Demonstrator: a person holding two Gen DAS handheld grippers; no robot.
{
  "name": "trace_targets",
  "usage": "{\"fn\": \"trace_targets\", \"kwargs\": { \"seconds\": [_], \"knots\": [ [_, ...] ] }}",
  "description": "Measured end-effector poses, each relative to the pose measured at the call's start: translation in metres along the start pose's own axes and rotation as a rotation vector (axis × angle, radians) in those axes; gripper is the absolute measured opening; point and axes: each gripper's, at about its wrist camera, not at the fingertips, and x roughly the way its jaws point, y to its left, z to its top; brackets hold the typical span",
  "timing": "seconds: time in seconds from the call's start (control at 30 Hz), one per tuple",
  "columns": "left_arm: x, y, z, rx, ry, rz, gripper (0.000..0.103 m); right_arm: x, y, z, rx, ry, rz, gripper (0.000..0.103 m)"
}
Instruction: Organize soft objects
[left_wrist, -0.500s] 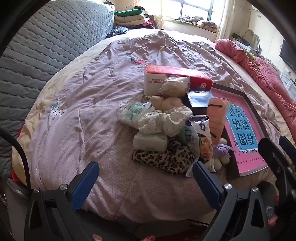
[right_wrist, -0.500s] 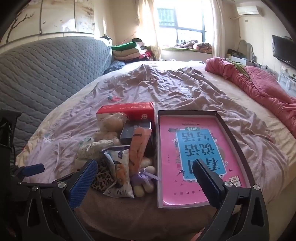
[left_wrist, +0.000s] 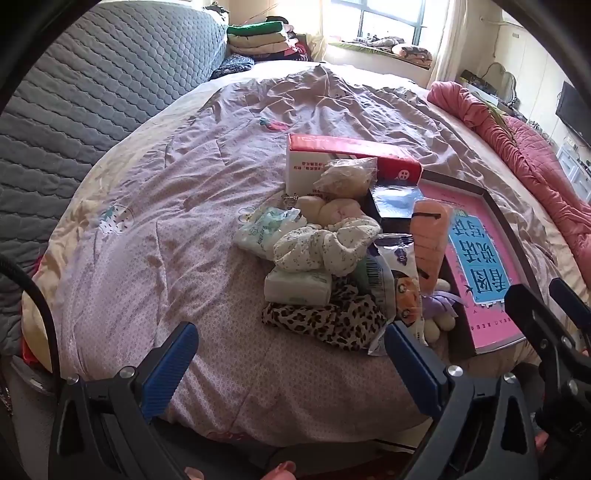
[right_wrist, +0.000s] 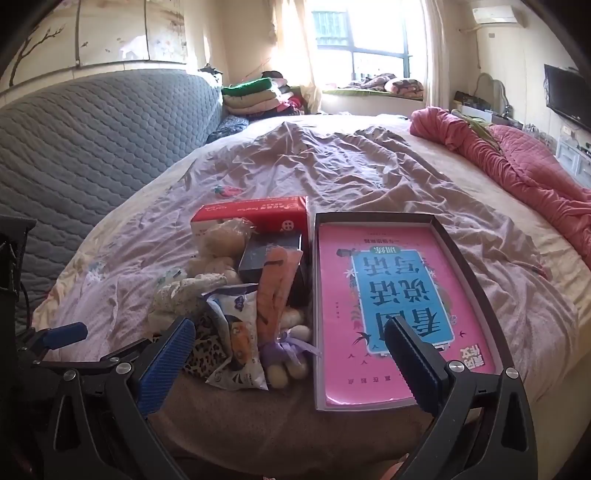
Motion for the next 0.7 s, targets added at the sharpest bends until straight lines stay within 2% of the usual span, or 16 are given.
{"fn": "trace_targets", "kwargs": {
  "seconds": [0.7],
  "knots": [
    [-0.0001, -0.0023, 0.0003, -0.002, -0.006, 0.0, 0.101, -0.0027, 0.0018, 0.0009, -0.018, -0.019, -0.014, 0.103]
  ]
}}
